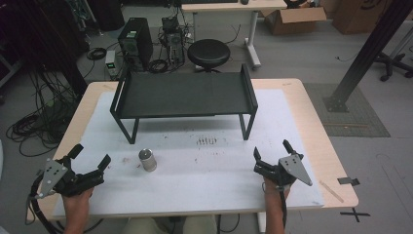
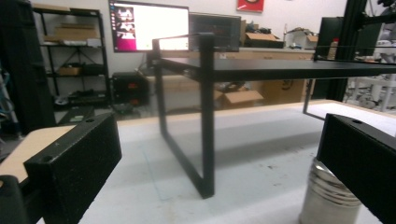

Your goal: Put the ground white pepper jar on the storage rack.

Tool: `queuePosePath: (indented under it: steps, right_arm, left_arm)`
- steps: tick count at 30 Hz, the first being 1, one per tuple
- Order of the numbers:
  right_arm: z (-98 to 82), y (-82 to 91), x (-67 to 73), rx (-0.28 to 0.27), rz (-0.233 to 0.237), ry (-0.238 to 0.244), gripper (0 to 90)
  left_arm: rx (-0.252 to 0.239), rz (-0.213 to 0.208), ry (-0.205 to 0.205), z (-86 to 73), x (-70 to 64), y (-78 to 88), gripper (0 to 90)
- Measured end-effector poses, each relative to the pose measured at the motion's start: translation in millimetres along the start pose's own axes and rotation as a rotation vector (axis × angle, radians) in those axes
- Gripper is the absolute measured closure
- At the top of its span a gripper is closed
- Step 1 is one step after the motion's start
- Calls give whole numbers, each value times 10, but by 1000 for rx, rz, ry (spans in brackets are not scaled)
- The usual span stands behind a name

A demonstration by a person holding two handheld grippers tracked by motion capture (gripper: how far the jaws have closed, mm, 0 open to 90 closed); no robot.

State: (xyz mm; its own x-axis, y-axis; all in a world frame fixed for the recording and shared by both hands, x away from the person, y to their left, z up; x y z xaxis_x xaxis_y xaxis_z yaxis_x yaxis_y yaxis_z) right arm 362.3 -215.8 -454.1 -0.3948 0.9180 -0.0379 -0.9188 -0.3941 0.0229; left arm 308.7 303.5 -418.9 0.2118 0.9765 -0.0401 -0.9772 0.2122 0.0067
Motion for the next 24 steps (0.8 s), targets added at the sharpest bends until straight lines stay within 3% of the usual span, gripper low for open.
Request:
queuePosePath:
  steps: [10, 24]
  right_arm:
    - [0, 0, -3, -1, 0, -1, 0]
    - [-1, -3, 0, 2, 1, 1, 0]
  left_arm:
    - [-6, -52, -2, 76, -209, 13, 2]
    - [32, -120, -25, 35, -505, -54, 2]
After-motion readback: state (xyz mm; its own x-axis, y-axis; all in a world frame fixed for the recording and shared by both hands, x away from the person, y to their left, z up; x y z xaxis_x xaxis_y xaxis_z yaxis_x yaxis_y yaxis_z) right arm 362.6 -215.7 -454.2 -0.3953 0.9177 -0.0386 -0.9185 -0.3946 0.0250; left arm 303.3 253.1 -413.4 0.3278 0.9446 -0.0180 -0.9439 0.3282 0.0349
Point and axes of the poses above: each handheld gripper's, and its own axes: y roughly backward along the jaws, z roughly out of its top, x roughly to its left, the point moved 8 cm from there along -y, roughly forward along the jaws, and after that the axes turned 9 degrees about z, right-handed, at the moved point
